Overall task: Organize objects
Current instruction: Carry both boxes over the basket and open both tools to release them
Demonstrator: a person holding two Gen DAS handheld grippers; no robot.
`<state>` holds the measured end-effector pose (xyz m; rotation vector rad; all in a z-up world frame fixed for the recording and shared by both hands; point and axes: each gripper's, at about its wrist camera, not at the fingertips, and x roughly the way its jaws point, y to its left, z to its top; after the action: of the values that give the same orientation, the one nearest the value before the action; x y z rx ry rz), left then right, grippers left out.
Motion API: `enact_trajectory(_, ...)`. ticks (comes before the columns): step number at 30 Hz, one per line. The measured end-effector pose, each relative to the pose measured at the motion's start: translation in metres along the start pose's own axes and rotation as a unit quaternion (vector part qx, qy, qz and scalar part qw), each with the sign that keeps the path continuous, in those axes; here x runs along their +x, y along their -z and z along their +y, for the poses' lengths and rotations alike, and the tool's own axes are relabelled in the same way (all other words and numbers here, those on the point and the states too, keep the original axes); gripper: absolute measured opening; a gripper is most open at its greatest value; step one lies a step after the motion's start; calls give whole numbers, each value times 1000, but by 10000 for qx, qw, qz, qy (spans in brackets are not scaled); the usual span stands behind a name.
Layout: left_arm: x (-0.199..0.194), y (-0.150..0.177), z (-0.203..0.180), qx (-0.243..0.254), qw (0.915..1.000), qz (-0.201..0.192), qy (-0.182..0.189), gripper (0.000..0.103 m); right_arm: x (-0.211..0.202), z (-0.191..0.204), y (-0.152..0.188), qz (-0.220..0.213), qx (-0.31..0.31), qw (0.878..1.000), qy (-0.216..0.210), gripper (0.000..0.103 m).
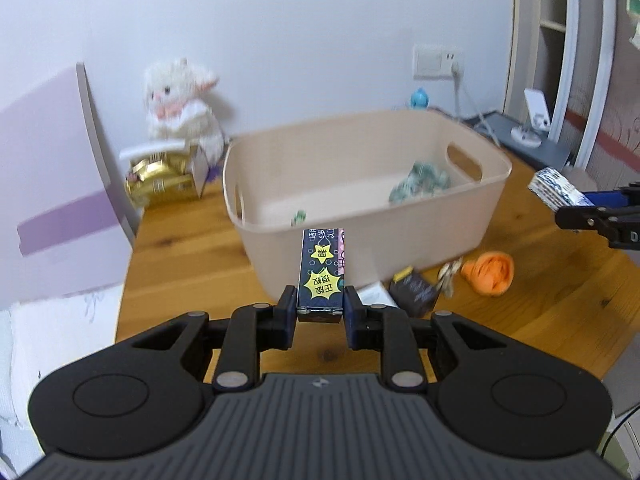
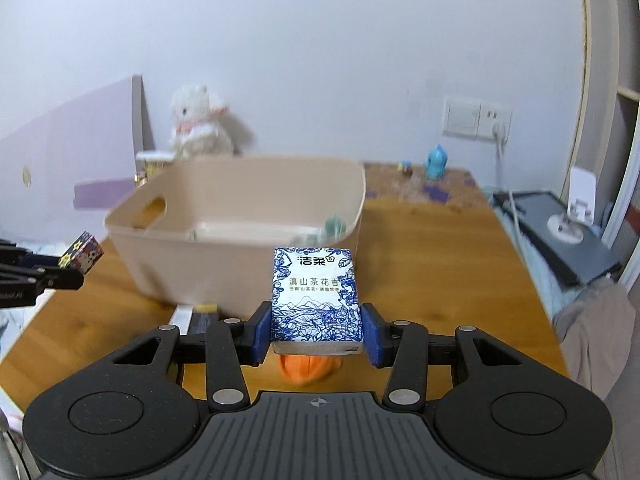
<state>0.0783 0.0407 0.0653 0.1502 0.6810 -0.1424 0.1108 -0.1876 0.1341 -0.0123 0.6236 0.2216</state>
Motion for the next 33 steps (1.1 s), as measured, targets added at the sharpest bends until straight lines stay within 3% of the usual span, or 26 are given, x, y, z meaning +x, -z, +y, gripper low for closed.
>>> enact_trajectory(6,-7,-25,-8,-42,9996,-288,-45,26,2,-3,-25,-306,1,9995,-15,43)
enact_trajectory(12,17,-52,-13,-116,9988,-416,-232,26,18,0,-48,-438,-52,9990,-107,43)
enact_trajectory(23,102,-78,-20,-176,9988,18,-461,26,75,16,-70,-255,-221,9994,-95,43)
enact_trajectory(33,154,-70,-20,-394,9951,643,-637,26,128,27,-58,184,-496,9986,65,43)
